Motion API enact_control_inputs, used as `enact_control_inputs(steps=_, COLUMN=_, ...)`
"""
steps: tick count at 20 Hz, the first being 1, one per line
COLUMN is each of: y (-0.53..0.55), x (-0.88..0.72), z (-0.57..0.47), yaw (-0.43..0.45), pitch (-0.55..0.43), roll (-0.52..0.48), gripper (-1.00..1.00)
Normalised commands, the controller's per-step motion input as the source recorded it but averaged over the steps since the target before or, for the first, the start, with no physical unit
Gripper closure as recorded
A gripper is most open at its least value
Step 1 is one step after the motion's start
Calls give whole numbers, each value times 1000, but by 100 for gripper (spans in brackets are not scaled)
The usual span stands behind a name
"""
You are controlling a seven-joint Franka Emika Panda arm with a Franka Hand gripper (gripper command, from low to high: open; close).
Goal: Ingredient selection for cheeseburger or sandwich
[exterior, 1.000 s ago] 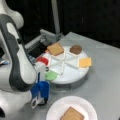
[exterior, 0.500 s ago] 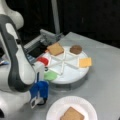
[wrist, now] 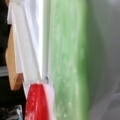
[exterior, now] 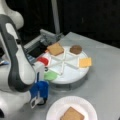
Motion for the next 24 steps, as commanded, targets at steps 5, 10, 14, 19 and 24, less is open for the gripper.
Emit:
enact_control_inputs(steps=5, y=-136, x=146, z=-92, yaw=92, pitch=-68, roll=129, gripper=100)
enact_control_inputs(steps=10, y=-148, x=151, z=-87, yaw=88, pitch=-69, roll=123, gripper=100)
enact_control_inputs(steps=14, y=-141, x=157, z=-69, yaw=96, pitch=-65, roll=125, gripper=100)
enact_control_inputs(steps=19, y=-192, x=139, z=-80, yaw=107, pitch=-41, roll=114, gripper=100)
enact_control_inputs(steps=24, y=-281, x=96, z=-47, yaw=131, pitch=-8, roll=117, gripper=100)
